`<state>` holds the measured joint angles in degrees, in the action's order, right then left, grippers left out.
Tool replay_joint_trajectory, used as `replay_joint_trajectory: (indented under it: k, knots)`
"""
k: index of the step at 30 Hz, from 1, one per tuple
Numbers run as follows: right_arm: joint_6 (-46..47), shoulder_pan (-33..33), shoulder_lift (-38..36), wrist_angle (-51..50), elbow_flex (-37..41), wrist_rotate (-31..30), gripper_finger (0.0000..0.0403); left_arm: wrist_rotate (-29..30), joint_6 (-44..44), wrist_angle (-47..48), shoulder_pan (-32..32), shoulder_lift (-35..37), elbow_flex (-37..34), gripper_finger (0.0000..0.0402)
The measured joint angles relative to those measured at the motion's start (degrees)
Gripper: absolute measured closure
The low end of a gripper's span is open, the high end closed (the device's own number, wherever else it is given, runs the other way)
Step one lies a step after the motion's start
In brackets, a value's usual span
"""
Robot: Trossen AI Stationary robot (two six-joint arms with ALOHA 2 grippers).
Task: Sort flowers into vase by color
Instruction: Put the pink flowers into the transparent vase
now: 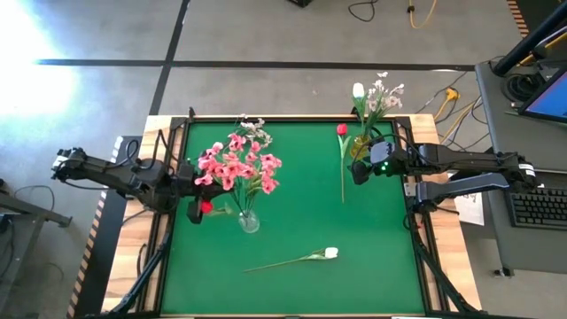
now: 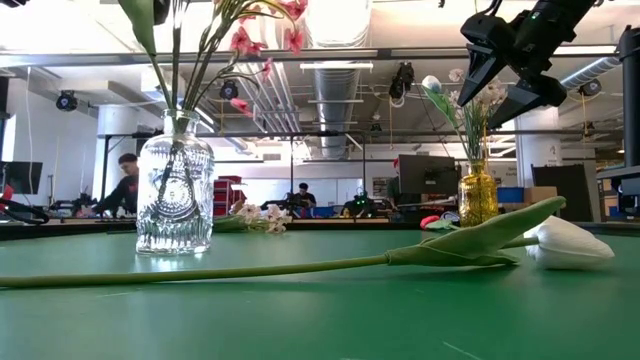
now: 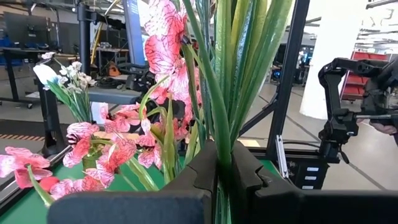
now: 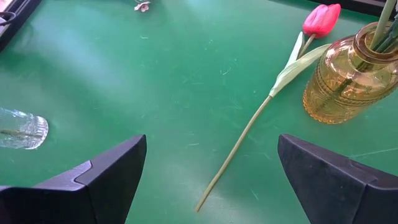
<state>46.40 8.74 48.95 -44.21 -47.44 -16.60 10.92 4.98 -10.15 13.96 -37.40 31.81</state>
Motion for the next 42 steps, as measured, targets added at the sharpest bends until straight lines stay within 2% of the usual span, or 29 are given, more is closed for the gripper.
replay_joint_trajectory:
  k: [23, 42]
  knots:
    - [-0.12, 0.0, 0.0, -0.01, 0.0, 0.0, 0.0046, 0.06, 1.08, 0.48, 0.0, -1.89, 0.2, 0.0399]
    - [-0.12, 0.01, 0.0, 0.0, 0.0, 0.02, 0.0046, 0.11, 2.83, 1.34, -0.02, -2.0, 0.28, 0.0254]
